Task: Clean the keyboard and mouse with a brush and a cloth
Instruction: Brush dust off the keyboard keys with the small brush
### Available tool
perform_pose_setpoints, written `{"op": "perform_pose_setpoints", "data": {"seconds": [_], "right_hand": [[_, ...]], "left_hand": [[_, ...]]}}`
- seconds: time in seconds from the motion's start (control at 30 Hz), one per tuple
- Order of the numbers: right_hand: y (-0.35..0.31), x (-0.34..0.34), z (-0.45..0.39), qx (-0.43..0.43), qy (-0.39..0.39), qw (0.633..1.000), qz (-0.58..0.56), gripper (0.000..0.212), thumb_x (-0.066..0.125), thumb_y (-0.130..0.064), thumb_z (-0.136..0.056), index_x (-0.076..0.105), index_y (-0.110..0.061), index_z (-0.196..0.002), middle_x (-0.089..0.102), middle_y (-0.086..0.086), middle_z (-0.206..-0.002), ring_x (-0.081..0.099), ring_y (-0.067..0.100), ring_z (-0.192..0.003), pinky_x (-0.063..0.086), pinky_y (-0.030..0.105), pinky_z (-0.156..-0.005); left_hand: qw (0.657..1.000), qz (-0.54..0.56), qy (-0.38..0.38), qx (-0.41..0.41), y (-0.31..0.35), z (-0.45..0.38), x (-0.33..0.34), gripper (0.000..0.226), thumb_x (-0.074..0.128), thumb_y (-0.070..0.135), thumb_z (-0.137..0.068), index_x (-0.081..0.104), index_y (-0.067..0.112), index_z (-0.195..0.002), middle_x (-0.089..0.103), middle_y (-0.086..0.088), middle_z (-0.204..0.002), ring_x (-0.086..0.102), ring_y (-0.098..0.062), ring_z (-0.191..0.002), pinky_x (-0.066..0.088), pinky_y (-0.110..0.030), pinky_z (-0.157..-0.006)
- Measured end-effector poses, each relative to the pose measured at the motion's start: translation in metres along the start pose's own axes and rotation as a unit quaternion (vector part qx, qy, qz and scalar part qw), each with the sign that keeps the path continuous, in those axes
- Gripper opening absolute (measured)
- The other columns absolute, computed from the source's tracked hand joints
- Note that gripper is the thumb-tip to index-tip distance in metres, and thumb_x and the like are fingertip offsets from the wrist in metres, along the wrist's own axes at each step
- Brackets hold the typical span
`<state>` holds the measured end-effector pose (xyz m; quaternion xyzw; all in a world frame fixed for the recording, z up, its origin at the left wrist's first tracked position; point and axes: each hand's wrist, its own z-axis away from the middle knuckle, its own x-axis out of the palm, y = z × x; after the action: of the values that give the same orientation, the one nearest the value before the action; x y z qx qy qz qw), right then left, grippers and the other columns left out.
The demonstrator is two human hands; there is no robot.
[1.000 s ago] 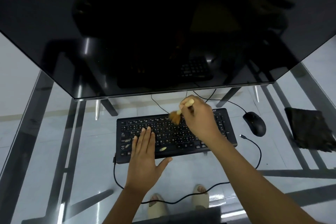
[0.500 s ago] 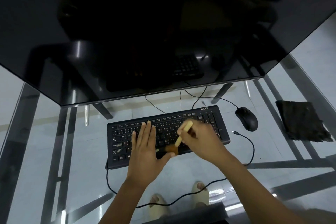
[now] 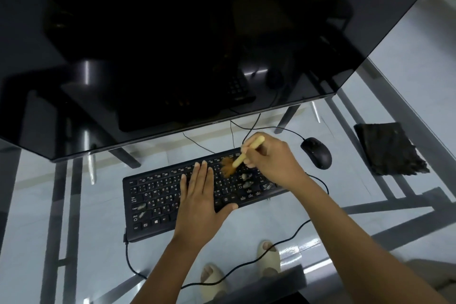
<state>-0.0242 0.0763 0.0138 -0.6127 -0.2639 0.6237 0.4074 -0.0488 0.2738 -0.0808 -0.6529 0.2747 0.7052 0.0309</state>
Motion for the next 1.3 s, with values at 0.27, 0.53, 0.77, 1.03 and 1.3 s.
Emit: {"op": "perform_pose_setpoints", "data": {"seconds": [0.27,0.53,0.77,1.03,1.3], "right_hand": [[0.014,-0.024,-0.004,0.020,0.023,0.999,0.039,0.010,0.059,-0.016,-0.092,0.065,-0.019,-0.086,0.071,-0.003,-0.072,0.068,0.012,-0.067,0.058,0.028,-0.070],[0.031,-0.050,0.001,0.053,0.038,0.997,0.032,0.010,0.061,-0.023,-0.093,0.063,-0.015,-0.088,0.068,-0.008,-0.069,0.067,0.008,-0.065,0.055,0.018,-0.067],[0.042,-0.066,0.009,0.047,0.040,0.998,0.034,0.010,0.059,-0.019,-0.094,0.063,-0.011,-0.088,0.069,-0.008,-0.067,0.065,0.006,-0.062,0.050,0.014,-0.058],[0.052,-0.077,0.011,0.048,-0.007,0.998,0.047,0.007,0.058,-0.015,-0.093,0.063,-0.014,-0.088,0.064,-0.011,-0.064,0.063,-0.006,-0.059,0.042,0.004,-0.054],[0.079,-0.099,0.016,0.043,0.120,0.991,-0.036,0.006,0.070,-0.008,-0.085,0.065,-0.009,-0.083,0.064,0.005,-0.085,0.063,0.013,-0.069,0.050,0.015,-0.056]], "left_hand": [[1.000,0.001,-0.015,0.015,0.021,-0.016,0.006,0.084,0.026,0.066,-0.091,0.024,0.006,-0.149,0.012,-0.008,-0.159,-0.002,-0.018,-0.147,0.001,-0.045,-0.118],[1.000,-0.006,-0.026,-0.012,0.029,-0.018,0.010,0.081,0.022,0.064,-0.092,0.021,0.007,-0.149,0.011,-0.006,-0.159,-0.002,-0.017,-0.147,0.003,-0.046,-0.119],[0.999,0.011,-0.015,-0.025,0.035,-0.016,0.011,0.083,0.026,0.066,-0.092,0.020,0.006,-0.149,0.012,-0.005,-0.159,-0.002,-0.015,-0.147,-0.006,-0.038,-0.118],[0.998,0.025,-0.006,-0.050,0.041,-0.017,0.011,0.087,0.020,0.070,-0.090,0.021,0.006,-0.149,0.010,-0.003,-0.159,-0.005,-0.011,-0.147,-0.010,-0.035,-0.118],[0.996,0.063,0.013,-0.069,0.064,-0.024,0.011,0.083,0.019,0.066,-0.091,0.021,0.007,-0.149,0.015,-0.004,-0.158,-0.006,-0.008,-0.146,-0.005,-0.042,-0.119]]}}
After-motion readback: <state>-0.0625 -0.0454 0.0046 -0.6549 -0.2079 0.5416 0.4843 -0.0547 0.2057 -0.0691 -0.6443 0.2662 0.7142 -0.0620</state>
